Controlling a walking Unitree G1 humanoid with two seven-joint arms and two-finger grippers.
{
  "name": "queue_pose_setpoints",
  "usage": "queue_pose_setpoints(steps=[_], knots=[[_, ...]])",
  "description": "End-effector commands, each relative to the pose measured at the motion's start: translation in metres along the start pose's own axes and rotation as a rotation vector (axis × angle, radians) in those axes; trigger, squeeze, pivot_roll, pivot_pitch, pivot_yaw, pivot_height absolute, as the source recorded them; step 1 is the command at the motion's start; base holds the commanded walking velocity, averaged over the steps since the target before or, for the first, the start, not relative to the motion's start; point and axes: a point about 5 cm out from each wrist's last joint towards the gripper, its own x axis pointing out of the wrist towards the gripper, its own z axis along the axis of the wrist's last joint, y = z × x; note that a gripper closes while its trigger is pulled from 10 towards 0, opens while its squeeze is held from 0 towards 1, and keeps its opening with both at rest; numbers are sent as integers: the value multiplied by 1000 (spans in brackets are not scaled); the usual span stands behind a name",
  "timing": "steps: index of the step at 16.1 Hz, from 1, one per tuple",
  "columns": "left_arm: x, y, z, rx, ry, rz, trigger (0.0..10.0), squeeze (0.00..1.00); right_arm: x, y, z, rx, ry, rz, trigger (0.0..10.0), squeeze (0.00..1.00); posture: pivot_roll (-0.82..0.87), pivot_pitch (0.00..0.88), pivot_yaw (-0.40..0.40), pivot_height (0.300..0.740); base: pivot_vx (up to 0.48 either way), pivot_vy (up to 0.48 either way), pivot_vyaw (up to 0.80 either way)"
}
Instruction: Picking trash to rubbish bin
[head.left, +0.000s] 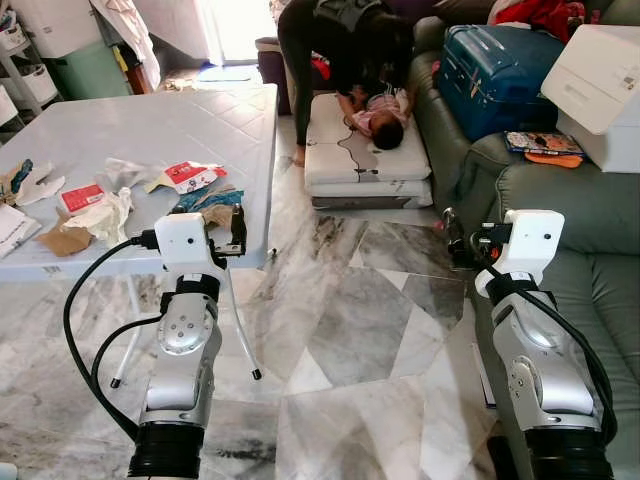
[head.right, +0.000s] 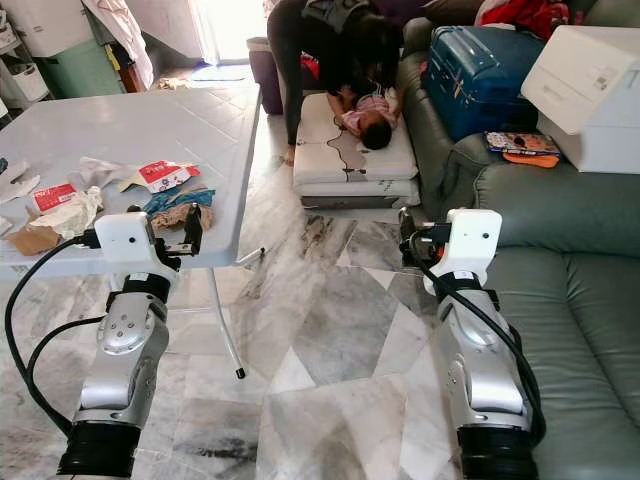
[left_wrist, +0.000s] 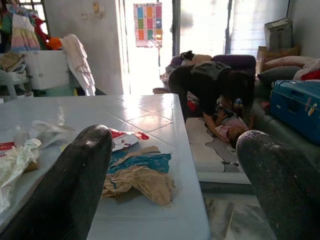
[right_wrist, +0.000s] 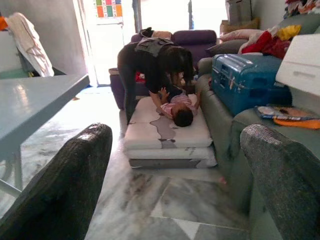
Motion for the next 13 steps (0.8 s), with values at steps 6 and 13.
queue_pose_setpoints(steps=[6,13], knots=[[8,-6,14,-50,-37,-41,0,0,7,2,23,-61,-90,15,0,0,-22,0,43,740,0,0,0],[8,-7,13,-57,-24,-32,10000,1000,9,4,20,-70,-65,21,10000,1000,-23,0,39,740,0,0,0]])
